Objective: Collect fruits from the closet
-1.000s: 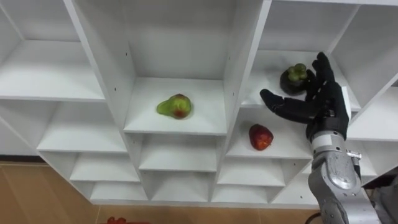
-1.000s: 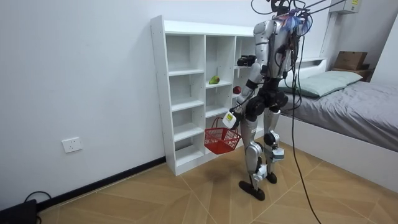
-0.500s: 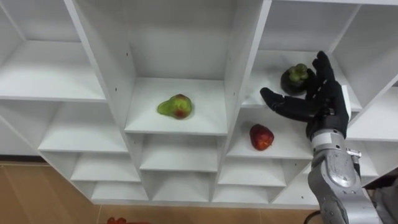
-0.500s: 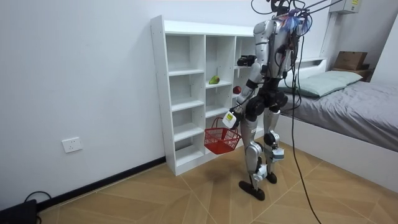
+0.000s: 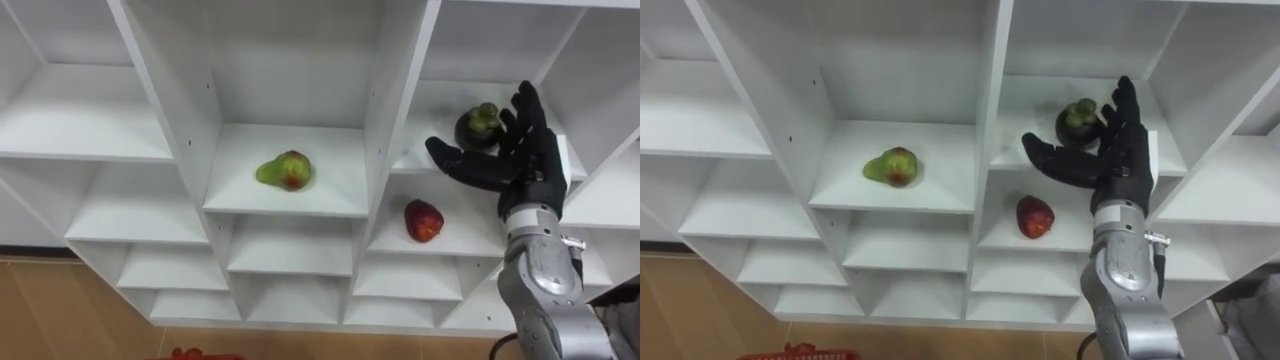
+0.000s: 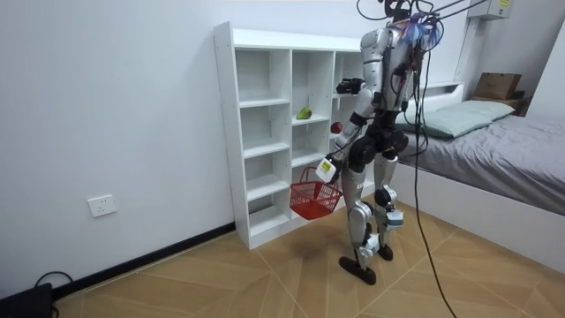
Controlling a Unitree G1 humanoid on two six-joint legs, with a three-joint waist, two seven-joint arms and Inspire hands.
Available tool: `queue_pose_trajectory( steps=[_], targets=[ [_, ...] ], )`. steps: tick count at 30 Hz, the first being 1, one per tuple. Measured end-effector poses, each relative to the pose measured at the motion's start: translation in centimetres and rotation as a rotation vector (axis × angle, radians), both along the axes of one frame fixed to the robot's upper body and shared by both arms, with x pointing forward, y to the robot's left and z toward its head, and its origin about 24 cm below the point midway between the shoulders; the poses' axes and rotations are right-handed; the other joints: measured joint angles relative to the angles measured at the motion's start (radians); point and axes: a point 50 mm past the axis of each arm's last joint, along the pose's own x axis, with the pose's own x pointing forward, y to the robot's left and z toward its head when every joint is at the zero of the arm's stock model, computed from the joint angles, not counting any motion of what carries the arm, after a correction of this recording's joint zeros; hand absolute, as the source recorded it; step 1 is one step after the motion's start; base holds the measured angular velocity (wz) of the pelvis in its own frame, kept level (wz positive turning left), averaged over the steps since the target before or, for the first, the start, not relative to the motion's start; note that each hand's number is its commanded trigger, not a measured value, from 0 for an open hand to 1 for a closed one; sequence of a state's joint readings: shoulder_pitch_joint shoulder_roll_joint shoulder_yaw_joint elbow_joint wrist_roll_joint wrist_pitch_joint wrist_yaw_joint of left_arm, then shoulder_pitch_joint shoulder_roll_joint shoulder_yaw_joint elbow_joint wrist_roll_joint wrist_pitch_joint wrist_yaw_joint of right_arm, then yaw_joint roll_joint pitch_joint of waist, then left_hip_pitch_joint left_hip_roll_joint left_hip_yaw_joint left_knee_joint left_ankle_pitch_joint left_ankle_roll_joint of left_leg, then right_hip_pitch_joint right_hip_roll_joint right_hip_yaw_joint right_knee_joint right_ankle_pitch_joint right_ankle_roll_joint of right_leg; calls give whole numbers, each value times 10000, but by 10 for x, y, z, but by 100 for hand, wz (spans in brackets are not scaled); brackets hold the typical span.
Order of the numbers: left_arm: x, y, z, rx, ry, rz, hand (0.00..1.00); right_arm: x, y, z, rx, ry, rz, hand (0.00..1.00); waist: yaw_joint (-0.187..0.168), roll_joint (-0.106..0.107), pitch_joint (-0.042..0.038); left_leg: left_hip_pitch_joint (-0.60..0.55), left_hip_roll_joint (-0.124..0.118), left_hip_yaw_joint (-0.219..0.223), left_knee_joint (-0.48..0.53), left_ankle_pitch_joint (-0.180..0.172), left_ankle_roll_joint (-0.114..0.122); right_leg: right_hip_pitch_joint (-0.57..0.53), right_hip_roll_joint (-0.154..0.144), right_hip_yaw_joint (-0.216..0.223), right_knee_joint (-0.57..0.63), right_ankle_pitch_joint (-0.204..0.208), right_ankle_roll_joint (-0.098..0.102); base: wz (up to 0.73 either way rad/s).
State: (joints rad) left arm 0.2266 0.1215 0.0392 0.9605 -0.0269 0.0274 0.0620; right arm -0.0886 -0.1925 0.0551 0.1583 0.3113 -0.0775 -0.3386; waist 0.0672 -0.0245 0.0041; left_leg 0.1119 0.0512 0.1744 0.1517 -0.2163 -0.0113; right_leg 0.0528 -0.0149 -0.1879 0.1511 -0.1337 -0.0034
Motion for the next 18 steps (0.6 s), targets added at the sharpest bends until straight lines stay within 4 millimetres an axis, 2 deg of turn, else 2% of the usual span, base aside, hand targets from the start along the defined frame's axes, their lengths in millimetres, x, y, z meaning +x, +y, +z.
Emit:
queue_pose_trajectory(
  steps=[2,8,9,10,11,18],
  targets=[
    [0,-1,0,-68,67,-3,100,6,-1,1,-448,139,-38,0,-27,-49,3,-22,-15,-11,0,9,12,-13,-13,4,-2,-6,10,0],
    [1,4,1,55,203,-39,100,14,-10,-1,-1153,612,-163,0,-77,-276,-71,-71,-66,-238,0,20,31,2,-46,-43,-1,-27,43,7],
    [0,4,1,77,216,-59,100,15,-11,-1,-1206,654,-149,33,-88,-285,-68,-69,-67,-239,0,20,31,3,-48,-41,-1,-27,43,3],
    [1,5,1,123,228,-146,100,17,-14,0,-1318,720,-110,52,-84,-322,-72,-76,-71,-247,0,21,31,4,-52,-38,2,-27,43,0],
    [1,5,1,146,242,-185,100,17,-16,0,-1367,747,-113,100,-84,-322,-72,-80,-74,-256,1,21,32,7,-56,-54,4,-27,43,0],
    [1,5,2,119,258,-205,100,22,-21,1,-1919,893,-106,100,-84,-283,-46,-59,-74,-234,6,28,43,13,-65,-74,44,-26,42,0]
  ],
)
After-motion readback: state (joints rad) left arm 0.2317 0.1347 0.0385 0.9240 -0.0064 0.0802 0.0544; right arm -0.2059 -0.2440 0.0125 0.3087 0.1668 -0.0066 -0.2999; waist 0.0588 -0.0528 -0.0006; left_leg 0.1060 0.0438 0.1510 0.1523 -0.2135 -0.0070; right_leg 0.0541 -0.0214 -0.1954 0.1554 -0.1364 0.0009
